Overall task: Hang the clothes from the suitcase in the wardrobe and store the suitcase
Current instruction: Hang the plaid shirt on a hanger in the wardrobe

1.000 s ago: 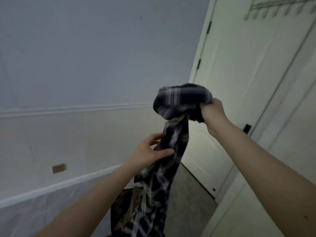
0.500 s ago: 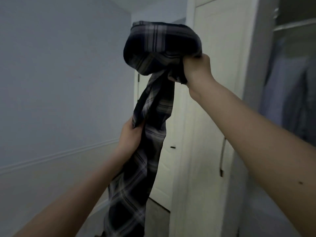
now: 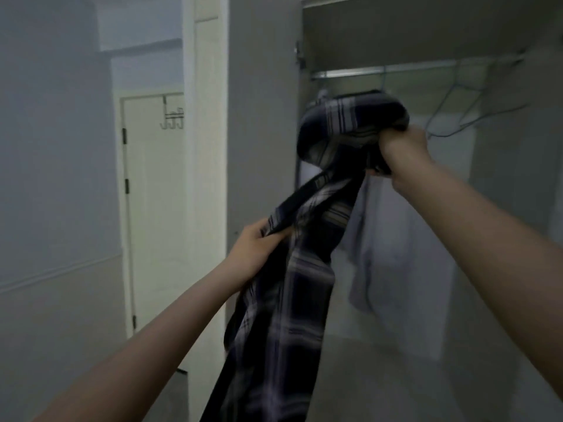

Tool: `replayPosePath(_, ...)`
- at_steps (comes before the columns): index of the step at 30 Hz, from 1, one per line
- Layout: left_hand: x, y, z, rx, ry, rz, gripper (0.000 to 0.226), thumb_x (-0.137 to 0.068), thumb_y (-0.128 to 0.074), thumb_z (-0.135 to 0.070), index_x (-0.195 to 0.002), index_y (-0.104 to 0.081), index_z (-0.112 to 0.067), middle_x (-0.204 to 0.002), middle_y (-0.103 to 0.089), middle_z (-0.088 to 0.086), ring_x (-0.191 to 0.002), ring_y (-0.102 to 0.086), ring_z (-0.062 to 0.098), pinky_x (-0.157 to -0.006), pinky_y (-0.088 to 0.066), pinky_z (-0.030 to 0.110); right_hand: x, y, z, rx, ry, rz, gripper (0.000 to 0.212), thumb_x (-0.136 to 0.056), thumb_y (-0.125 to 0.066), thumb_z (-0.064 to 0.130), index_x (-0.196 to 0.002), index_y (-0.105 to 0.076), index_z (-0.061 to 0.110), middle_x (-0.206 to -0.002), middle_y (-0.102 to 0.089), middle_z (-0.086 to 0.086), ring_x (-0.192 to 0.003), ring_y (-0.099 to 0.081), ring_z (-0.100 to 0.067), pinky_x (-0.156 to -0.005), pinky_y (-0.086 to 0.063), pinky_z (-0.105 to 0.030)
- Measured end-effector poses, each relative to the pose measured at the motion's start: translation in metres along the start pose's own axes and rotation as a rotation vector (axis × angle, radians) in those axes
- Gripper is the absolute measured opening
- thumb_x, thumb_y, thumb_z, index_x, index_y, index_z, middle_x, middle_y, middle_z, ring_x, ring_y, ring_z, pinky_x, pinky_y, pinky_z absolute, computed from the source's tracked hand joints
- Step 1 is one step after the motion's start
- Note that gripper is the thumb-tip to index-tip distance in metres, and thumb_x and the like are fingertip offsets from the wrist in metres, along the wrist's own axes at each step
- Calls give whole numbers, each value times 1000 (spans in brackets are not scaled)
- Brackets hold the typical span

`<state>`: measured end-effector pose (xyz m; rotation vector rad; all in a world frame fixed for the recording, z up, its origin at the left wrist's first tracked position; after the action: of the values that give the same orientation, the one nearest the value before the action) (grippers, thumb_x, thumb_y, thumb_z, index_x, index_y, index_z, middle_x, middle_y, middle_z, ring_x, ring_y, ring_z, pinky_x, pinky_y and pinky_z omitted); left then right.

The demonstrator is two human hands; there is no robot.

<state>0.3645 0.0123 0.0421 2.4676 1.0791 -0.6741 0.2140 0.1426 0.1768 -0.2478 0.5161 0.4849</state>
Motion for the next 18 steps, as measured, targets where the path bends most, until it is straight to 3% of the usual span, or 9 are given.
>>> replayPosePath(2,-11,-26,15,-60,19,61,24,-92,-56,-20,-68,-54,-20,-67,-52,-5,-60,-47,2,-56,-37,14,-12,35,-15,140,-18,-51,21,-90,-46,9,-71,-53,14,-71,-58,-8,-50,-56,-20,-30,-42,-18)
replayPosePath(4,-25,-57,29,-64,35,121,30,-93,-53,-19,-66,-48,-9,-65,-42,3,-59,-41,8,-50,-30,15,-27,68,-32,290,-42,-92,15,-85,-48,9,-72,-56,10,-64,-57,-12,-33,-53,-18,-30,-35,-15)
replayPosePath(6,-39,-83,43,-29,50,147,29,-94,-51,-19,-74,-54,2,-70,-47,7,-64,-45,12,-52,-34,15,-39,92,-51,387,-76,-106,12,-82,-50,9,-73,-58,7,-63,-57,-14,-24,-48,-13,-31,-35,-15)
replayPosePath(9,-65,-118,67,54,74,137,21,-94,-53,-16,-77,-64,-9,-71,-62,-3,-62,-57,0,-57,-43,8,-57,125,-70,477,-135,-117,7,-82,-55,10,-82,-60,6,-64,-61,-13,-26,-51,-11,-32,-38,-15)
replayPosePath(13,-113,-143,113,94,102,32,11,-88,-61,-9,-80,-67,-12,-65,-63,-8,-61,-56,2,-56,-43,7,-83,156,-89,600,-237,-91,6,-83,-55,8,-79,-59,8,-36,-57,0,-31,-53,-8,-33,-37,-10)
replayPosePath(18,-176,-161,160,121,157,-35,9,-87,-63,-14,-92,-69,-11,-83,-67,5,-80,-59,16,-76,-49,27,-127,181,-95,599,-250,-216,19,-89,-48,11,-72,-55,11,-41,-55,1,-22,-43,-4,-32,-35,-8)
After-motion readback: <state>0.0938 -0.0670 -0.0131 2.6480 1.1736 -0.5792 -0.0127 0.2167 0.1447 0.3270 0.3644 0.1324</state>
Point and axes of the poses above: each hand's wrist, its own x-axis away from the middle knuckle, its own y-axis out of the back of the hand, z = x × y, the point moved 3 cm from there along -x, towards the middle knuckle
